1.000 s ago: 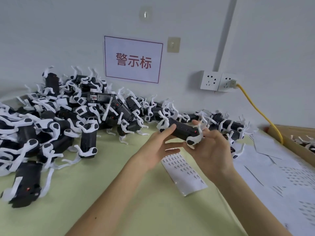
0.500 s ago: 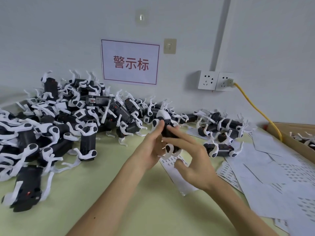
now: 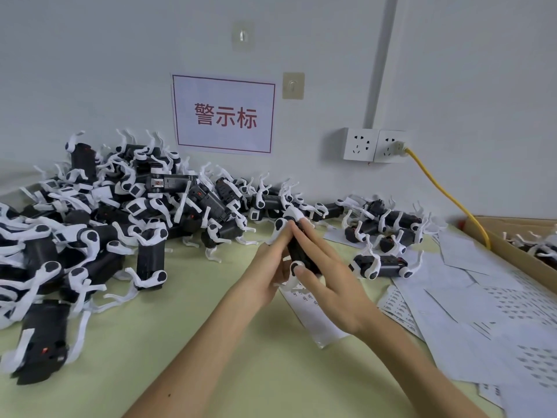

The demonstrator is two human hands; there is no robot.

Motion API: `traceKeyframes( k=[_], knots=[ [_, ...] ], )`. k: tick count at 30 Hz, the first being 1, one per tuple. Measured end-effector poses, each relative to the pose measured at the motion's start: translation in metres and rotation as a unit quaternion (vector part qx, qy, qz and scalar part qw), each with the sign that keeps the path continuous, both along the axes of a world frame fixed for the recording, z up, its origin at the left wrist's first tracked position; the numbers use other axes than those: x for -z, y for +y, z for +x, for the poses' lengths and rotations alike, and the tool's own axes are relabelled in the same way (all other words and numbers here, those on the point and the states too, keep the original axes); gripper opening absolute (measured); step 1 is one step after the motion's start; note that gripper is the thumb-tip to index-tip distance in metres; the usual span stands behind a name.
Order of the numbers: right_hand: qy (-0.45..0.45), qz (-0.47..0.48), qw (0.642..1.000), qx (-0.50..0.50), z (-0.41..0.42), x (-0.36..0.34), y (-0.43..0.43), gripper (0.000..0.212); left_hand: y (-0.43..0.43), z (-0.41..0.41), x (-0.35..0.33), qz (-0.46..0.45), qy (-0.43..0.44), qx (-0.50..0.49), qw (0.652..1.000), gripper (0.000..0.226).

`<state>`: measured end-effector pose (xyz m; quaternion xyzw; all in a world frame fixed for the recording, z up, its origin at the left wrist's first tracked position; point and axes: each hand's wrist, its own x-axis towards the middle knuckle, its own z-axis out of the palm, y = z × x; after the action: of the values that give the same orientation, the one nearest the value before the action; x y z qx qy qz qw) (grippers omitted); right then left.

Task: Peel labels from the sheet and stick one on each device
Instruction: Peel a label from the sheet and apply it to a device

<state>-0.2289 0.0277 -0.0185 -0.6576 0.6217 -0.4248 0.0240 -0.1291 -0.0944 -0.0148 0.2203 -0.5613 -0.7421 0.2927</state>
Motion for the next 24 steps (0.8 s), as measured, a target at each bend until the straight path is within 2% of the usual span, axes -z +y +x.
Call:
traceKeyframes(
  k=[2,6,10,18,22,24],
  knots=[
    [0.014,0.010,1.000,-0.001,0.000,0.002,-0.002,0.064,0.002,0.000,-0.001,0.000,-0.002,0.000,1.000,0.089],
    [-0.028,0.007,1.000,0.011,-0.003,0.001,-0.003,0.068,0.004,0.000,-0.002,-0.016,0.021,-0.006,1.000,0.064],
    [-0.025,0.011,0.999,0.017,-0.005,0.000,-0.002,0.065,0.006,0.000,-0.004,-0.010,0.041,-0.017,0.999,0.054],
    [0.020,0.032,0.999,0.020,-0.006,0.006,-0.005,0.059,-0.006,0.002,-0.002,0.102,0.058,-0.136,0.984,0.063],
    [0.010,0.027,0.999,0.019,-0.008,0.007,-0.006,0.058,-0.007,0.003,-0.002,0.100,0.075,-0.125,0.984,0.080],
    [0.003,0.025,1.000,0.010,-0.008,0.008,-0.006,0.060,-0.008,0.003,-0.001,0.083,0.069,-0.091,0.990,0.073]
  ],
)
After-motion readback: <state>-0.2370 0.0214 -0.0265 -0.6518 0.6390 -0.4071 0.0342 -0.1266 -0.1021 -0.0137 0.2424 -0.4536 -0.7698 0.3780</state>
